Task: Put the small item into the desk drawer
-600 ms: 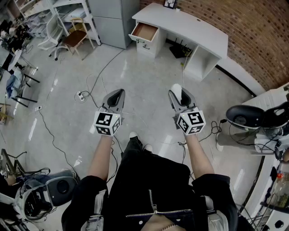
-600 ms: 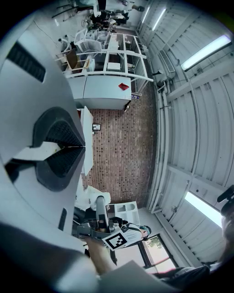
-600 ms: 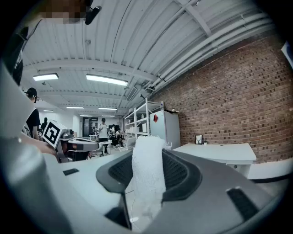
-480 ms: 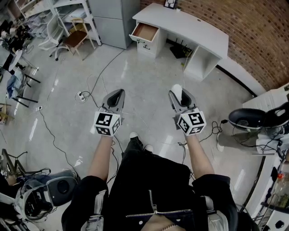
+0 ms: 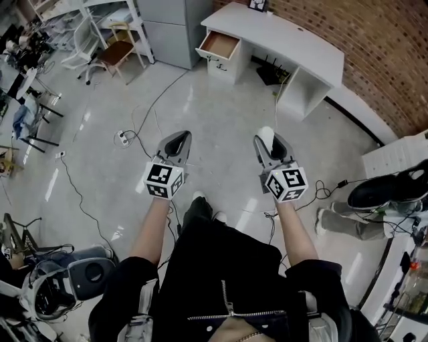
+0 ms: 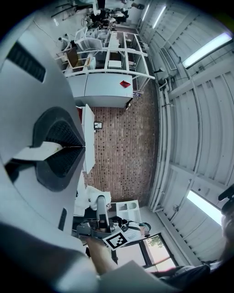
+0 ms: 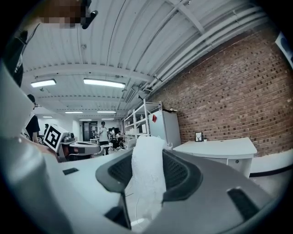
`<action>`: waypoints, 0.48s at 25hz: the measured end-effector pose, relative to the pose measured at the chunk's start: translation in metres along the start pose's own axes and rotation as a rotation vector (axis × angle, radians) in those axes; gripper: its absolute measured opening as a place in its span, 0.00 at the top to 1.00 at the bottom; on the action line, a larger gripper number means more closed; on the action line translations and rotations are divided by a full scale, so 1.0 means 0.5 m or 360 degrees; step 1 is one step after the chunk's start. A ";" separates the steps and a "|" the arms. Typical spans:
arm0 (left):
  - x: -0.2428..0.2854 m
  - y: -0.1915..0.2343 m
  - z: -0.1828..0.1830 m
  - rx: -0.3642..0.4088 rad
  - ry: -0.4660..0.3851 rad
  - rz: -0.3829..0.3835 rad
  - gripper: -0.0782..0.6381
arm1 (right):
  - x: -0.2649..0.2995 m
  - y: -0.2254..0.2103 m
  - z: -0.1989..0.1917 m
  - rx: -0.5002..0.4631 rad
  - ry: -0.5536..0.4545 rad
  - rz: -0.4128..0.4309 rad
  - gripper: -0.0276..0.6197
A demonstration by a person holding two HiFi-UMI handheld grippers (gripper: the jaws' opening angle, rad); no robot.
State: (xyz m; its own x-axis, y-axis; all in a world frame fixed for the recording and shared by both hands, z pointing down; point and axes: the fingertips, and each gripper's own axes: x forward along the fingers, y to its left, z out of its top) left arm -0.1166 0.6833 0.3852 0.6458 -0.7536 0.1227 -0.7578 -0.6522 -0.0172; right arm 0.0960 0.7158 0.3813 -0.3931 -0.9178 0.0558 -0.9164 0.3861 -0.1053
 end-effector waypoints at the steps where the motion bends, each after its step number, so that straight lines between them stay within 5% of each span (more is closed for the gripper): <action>1: 0.004 0.002 0.000 0.0001 0.0003 -0.0001 0.86 | 0.006 -0.003 -0.001 0.0010 0.0003 0.0001 0.69; 12: 0.111 0.058 0.001 -0.0012 0.0021 -0.0024 0.86 | 0.101 -0.075 -0.011 0.0050 0.0051 -0.0022 0.69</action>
State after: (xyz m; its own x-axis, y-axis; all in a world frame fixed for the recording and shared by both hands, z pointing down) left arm -0.1027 0.6222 0.3911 0.6560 -0.7425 0.1359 -0.7487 -0.6629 -0.0078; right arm 0.1100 0.6554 0.3933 -0.3831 -0.9194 0.0893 -0.9191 0.3699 -0.1355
